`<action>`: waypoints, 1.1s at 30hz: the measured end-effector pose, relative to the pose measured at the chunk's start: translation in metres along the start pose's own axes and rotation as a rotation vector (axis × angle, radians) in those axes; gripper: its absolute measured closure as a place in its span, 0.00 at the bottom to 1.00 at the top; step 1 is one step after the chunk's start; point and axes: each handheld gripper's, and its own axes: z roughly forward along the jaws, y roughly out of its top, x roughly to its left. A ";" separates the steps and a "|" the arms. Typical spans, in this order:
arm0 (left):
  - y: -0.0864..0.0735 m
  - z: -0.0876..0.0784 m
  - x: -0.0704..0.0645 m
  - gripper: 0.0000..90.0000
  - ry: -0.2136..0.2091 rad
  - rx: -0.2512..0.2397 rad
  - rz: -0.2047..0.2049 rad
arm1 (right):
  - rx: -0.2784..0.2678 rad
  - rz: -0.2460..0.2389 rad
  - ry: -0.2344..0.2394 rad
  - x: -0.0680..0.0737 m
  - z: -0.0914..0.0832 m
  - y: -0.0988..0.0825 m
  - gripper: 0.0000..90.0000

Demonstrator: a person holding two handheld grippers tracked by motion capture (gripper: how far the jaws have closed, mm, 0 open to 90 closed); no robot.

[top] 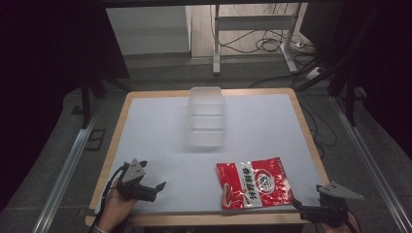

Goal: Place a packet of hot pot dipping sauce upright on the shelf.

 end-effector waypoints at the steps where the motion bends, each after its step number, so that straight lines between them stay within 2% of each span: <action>1: 0.000 0.000 0.000 0.00 -0.001 -0.001 -0.002 | -0.003 -0.002 0.007 0.000 0.001 0.000 0.00; 6: 0.001 0.000 0.000 0.00 -0.023 0.007 -0.034 | -0.005 -0.016 0.017 0.003 0.004 0.003 0.00; 14: 0.001 0.000 0.002 0.00 -0.028 0.013 -0.064 | -0.003 -0.017 0.022 0.001 0.008 0.006 0.00; 21: 0.001 0.001 0.001 0.00 -0.025 0.030 -0.075 | -0.009 -0.022 0.034 0.003 0.014 0.012 0.00; 25: 0.001 0.002 0.000 0.00 -0.012 0.042 -0.066 | 0.000 -0.036 0.044 0.005 0.019 0.016 0.00; 33: 0.002 0.000 0.000 0.00 -0.028 0.029 -0.070 | 0.043 -0.044 0.098 0.008 0.032 0.018 0.00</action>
